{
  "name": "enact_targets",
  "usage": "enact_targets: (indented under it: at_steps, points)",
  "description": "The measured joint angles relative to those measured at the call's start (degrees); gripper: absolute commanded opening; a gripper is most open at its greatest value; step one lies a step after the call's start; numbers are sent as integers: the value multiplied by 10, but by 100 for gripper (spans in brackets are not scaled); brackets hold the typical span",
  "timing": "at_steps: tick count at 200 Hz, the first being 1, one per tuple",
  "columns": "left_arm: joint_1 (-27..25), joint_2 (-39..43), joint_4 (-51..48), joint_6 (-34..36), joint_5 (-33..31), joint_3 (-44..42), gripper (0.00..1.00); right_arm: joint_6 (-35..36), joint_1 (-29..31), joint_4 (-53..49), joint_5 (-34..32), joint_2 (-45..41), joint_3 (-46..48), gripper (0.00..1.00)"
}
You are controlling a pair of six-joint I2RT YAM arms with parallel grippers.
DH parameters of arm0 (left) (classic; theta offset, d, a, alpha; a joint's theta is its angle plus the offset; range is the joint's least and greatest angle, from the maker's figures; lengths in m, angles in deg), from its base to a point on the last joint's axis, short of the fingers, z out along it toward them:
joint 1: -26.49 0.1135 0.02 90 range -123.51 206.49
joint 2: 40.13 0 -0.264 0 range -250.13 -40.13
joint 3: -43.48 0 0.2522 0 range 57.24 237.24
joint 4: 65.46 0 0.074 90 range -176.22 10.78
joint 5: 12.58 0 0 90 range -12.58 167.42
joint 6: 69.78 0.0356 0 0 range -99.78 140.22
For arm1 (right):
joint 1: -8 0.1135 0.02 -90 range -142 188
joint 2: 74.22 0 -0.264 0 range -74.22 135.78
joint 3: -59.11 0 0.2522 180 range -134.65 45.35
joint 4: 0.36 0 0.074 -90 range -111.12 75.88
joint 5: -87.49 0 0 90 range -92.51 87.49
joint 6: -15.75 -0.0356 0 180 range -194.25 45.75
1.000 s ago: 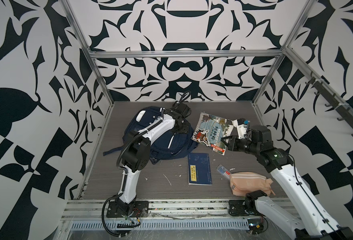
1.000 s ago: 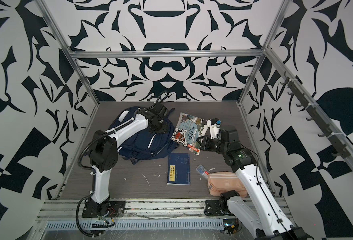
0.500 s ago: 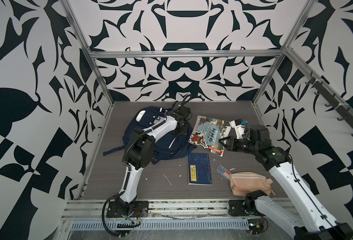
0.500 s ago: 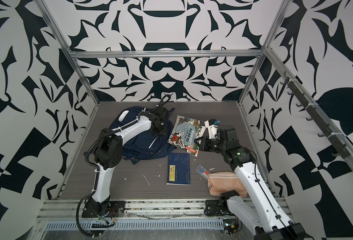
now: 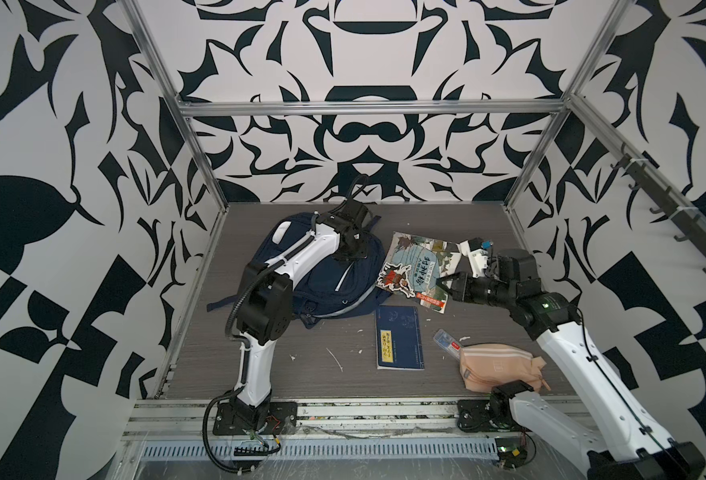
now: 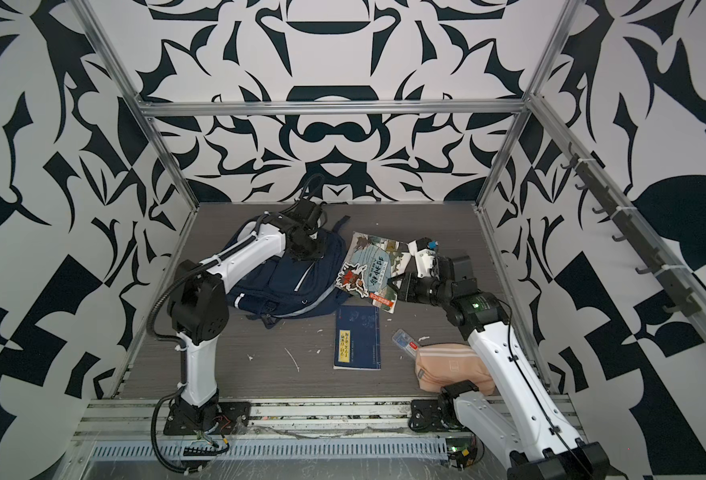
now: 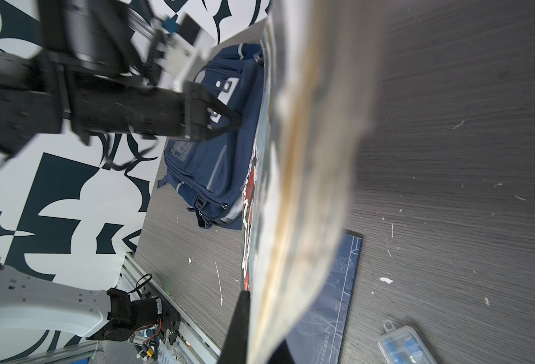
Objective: Pack the student bag
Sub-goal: 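Push the picture book into the backpack with right gripper while left holds opening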
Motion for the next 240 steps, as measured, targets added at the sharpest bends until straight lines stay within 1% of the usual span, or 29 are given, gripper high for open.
enact_targets:
  at_steps: [23, 54, 75, 110, 131, 154, 196, 240]
  points:
    - [24, 38, -4, 8, 39, -8, 0, -5, 0, 9, 17, 19, 0, 0]
    - [67, 101, 17, 32, 128, -54, 0, -13, 0, 35, 52, 32, -1, 0]
    - [86, 119, 15, 52, 175, -55, 0, -17, 0, 48, 70, 47, -6, 0]
    - [88, 123, 7, 63, 239, -30, 0, -24, 5, 64, 77, 83, -18, 0]
    - [88, 127, 13, 50, 285, -21, 0, -30, 14, 76, 75, 110, -26, 0]
    - [85, 132, 27, 28, 329, -18, 0, -37, 39, 94, 71, 143, -42, 0]
    - [83, 139, 56, -4, 376, -18, 0, -58, 83, 157, 64, 196, -59, 0]
    - [83, 145, 101, -46, 390, -31, 0, -90, 98, 229, 37, 255, -59, 0]
